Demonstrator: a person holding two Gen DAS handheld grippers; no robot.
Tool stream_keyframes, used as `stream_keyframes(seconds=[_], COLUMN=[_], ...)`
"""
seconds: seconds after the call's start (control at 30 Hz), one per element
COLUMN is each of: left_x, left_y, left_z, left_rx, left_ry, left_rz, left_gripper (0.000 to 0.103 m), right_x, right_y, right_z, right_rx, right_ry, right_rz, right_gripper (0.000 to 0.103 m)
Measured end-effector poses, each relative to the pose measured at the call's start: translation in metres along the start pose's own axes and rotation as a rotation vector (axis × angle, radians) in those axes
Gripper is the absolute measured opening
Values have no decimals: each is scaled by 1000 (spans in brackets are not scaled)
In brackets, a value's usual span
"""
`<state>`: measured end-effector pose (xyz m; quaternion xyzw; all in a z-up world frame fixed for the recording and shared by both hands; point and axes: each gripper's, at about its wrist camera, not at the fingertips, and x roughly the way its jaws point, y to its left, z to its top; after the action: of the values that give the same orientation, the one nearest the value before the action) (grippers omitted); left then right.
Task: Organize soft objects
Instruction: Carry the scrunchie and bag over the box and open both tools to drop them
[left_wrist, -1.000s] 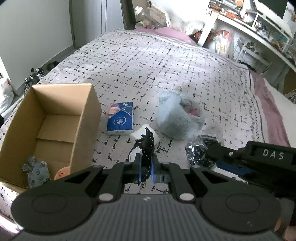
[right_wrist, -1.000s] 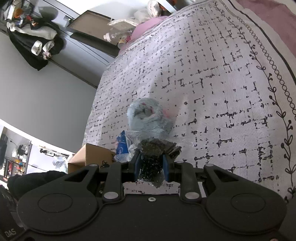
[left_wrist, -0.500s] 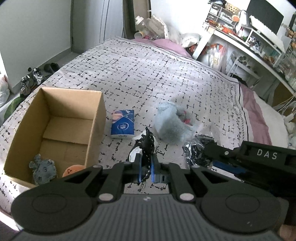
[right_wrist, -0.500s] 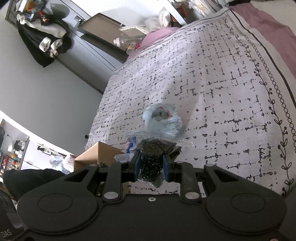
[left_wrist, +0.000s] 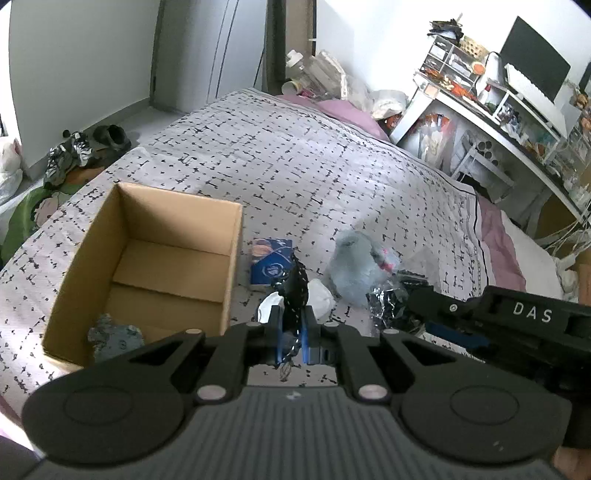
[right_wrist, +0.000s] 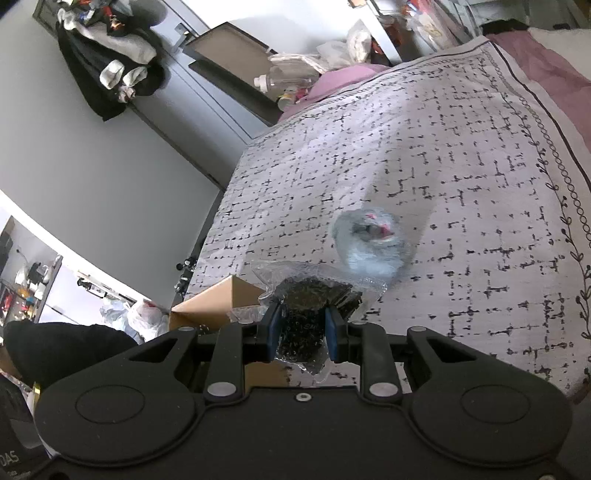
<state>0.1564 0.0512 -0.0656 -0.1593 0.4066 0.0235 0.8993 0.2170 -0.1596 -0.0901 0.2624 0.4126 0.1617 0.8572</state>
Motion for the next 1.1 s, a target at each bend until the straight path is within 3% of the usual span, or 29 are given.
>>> stream_keyframes(seconds=[0.33, 1.1], left_x=[-9, -3], left_y=[36, 124], left_z=[11, 26], left_rx=[-49, -161], left_ry=[-8, 16], left_rz=[-22, 15], left_gripper=[9, 10], right_x=[8, 46], right_y=[32, 101], right_z=[-4, -22], right_rx=[-42, -141], right_ry=[1, 64], right_rz=[-1, 28], right_gripper=[25, 25])
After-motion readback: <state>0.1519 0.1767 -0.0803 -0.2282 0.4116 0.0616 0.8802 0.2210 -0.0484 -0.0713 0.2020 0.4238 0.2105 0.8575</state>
